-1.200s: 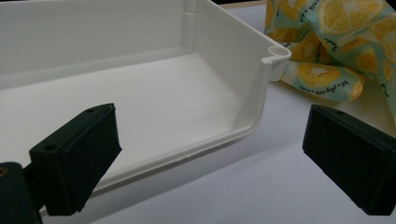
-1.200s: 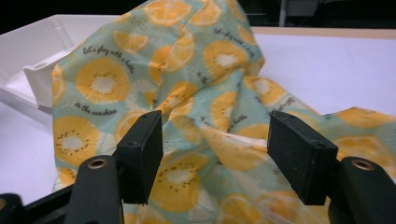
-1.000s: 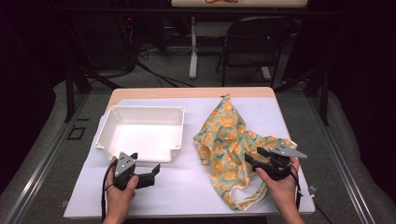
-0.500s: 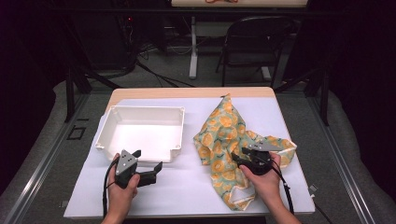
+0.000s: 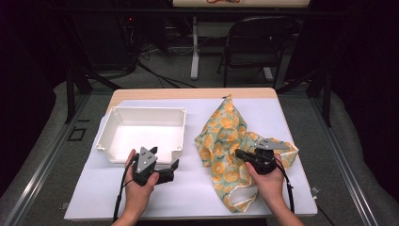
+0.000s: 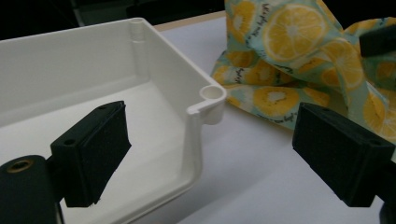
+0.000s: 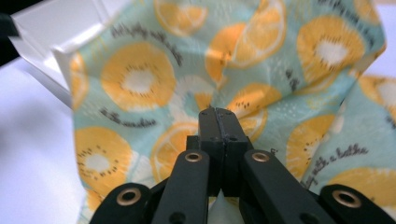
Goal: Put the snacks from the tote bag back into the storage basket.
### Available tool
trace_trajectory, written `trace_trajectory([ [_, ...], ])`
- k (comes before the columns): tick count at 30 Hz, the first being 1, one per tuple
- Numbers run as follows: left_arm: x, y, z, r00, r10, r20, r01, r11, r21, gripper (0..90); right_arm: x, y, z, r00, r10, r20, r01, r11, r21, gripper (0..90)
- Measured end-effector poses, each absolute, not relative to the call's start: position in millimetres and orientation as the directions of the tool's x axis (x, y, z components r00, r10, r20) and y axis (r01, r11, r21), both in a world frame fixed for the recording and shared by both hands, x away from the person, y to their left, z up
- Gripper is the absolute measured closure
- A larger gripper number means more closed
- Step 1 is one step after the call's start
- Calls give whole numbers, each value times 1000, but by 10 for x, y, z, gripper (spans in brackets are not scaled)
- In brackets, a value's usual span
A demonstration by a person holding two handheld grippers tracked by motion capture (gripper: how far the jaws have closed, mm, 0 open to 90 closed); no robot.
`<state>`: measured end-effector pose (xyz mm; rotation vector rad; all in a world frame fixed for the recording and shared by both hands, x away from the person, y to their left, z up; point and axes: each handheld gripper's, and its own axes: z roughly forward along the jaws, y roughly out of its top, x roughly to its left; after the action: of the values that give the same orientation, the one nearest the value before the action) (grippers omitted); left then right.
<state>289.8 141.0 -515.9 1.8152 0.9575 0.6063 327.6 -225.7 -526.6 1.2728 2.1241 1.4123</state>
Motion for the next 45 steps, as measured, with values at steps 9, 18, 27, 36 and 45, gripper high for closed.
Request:
trace_trajectory([
  [9, 2910, 1075, -5014, 632, 775, -4, 315, -253, 915, 150, 3289, -2204, -5004, -575, 787, 223, 436, 64, 898, 900],
  [18, 2907, 595, -5092, 714, 700, -6, 298, -297, 907, 151, 3234, -2059, -4964, -628, 759, 174, 370, 95, 924, 900],
  [27, 2855, 261, -5152, 757, 654, 1, 288, -334, 898, 142, 3187, -2068, -4957, -642, 748, 165, 349, 93, 933, 900],
  [36, 2814, 27, -5339, 790, 613, 23, 295, -412, 862, 110, 3177, -2100, -4989, -644, 749, 156, 348, 105, 932, 900],
  [45, 2820, -96, -5504, 775, 630, 46, 352, -491, 797, 332, 3119, -2247, -5006, -616, 774, 148, 353, 103, 930, 900],
])
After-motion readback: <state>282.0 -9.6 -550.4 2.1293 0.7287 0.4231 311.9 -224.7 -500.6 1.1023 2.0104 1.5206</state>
